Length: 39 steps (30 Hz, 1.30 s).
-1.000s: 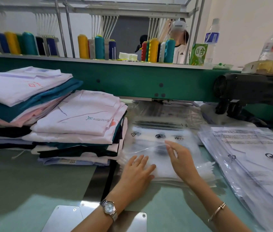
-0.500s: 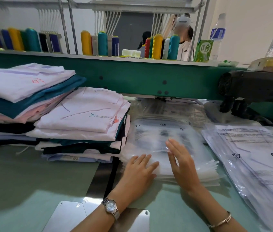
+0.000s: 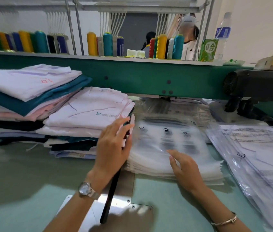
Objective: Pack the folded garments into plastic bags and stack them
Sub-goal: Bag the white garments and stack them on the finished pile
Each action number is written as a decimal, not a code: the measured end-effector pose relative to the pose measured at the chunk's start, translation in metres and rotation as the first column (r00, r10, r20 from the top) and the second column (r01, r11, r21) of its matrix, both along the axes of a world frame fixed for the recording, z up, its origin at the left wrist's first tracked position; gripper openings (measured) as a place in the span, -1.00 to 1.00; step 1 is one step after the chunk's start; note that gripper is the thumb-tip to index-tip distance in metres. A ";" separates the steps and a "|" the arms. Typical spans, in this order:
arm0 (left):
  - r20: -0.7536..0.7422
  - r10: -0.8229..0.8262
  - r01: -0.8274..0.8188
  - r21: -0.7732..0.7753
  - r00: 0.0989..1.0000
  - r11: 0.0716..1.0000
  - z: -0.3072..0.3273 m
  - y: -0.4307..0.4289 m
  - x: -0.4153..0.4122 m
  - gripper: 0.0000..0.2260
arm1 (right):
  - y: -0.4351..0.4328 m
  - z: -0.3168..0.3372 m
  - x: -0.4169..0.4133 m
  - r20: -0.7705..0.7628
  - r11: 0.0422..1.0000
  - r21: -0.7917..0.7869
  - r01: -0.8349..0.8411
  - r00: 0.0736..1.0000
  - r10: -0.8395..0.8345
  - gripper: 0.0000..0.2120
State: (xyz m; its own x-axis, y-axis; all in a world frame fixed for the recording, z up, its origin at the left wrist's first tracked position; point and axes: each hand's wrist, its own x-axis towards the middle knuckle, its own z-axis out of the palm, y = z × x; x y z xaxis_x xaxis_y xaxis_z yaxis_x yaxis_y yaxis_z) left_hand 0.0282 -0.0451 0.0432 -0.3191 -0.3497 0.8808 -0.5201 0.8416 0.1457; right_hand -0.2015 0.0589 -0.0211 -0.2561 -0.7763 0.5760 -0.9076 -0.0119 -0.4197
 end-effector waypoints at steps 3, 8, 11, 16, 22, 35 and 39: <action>0.131 0.040 -0.063 0.177 0.991 0.982 0.016 -0.023 0.025 -0.65 | 0.000 0.000 0.001 0.000 1.000 0.020 0.009 1.000 -0.009 -0.77; 0.423 -0.032 -0.132 0.353 0.906 0.926 0.035 -0.061 0.060 -0.44 | 0.000 -0.001 0.001 0.006 0.998 0.061 0.023 1.000 -0.024 -0.76; 0.488 -0.109 -0.099 0.381 0.866 0.919 0.045 -0.076 0.070 -0.47 | 0.001 -0.002 0.000 0.011 0.996 0.079 0.029 0.999 -0.030 -0.77; 0.574 -0.039 -0.100 0.208 0.818 0.973 0.055 -0.088 0.074 -0.47 | 0.001 -0.001 0.001 -0.015 0.992 0.108 0.059 0.998 -0.057 -0.66; 0.140 0.068 -0.099 0.229 0.988 0.968 0.052 -0.080 0.047 -0.70 | 0.003 0.002 0.005 -0.028 0.998 0.065 0.005 1.000 -0.003 -0.51; -0.088 0.096 -0.080 0.168 0.991 0.982 0.076 -0.026 0.000 -0.65 | -0.002 0.012 0.017 0.188 0.997 -0.046 -0.070 0.979 0.077 -0.65; -0.080 0.060 -0.050 0.118 0.995 0.992 0.068 0.010 -0.006 -0.64 | -0.013 0.040 0.040 0.467 0.959 -0.182 -0.217 0.839 0.278 -0.66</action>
